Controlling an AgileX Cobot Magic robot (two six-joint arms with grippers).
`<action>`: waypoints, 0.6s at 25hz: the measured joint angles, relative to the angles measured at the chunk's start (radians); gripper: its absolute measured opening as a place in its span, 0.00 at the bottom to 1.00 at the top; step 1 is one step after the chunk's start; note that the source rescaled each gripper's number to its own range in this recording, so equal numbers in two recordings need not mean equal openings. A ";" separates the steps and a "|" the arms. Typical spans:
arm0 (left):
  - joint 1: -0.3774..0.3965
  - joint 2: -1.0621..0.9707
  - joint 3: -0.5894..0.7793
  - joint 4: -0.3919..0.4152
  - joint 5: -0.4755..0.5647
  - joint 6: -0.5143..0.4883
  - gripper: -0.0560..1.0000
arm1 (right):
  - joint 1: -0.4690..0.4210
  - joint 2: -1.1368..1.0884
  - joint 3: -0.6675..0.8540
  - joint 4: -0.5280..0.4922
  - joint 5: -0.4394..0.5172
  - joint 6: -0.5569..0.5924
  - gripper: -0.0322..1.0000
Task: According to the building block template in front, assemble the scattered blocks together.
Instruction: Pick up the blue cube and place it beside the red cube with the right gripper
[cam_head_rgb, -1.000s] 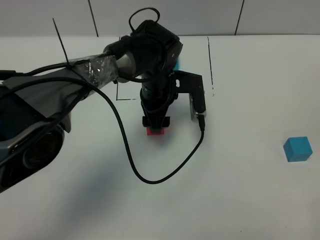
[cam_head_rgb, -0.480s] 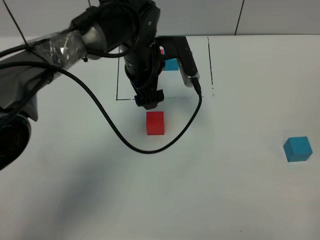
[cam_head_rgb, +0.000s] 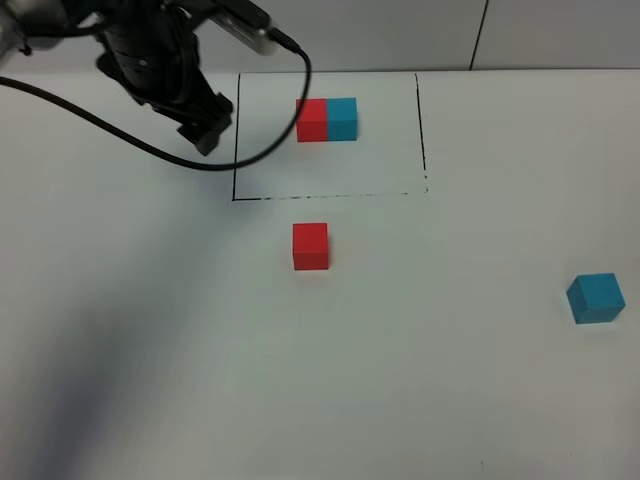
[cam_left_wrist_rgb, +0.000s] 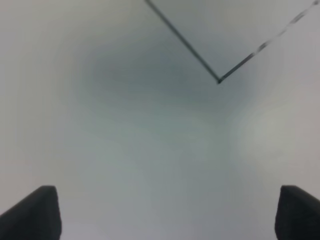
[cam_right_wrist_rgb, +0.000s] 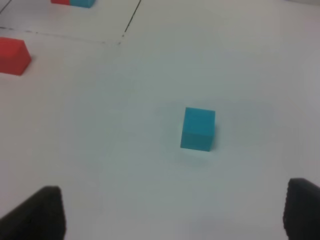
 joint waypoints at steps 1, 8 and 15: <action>0.028 -0.015 0.006 -0.006 0.002 -0.022 1.00 | 0.000 0.000 0.000 0.000 0.000 0.000 0.91; 0.171 -0.206 0.250 -0.061 -0.052 -0.058 1.00 | 0.000 0.000 0.000 0.000 0.000 0.000 0.91; 0.228 -0.527 0.596 -0.060 -0.197 -0.127 1.00 | 0.000 0.000 0.000 0.000 0.000 0.000 0.91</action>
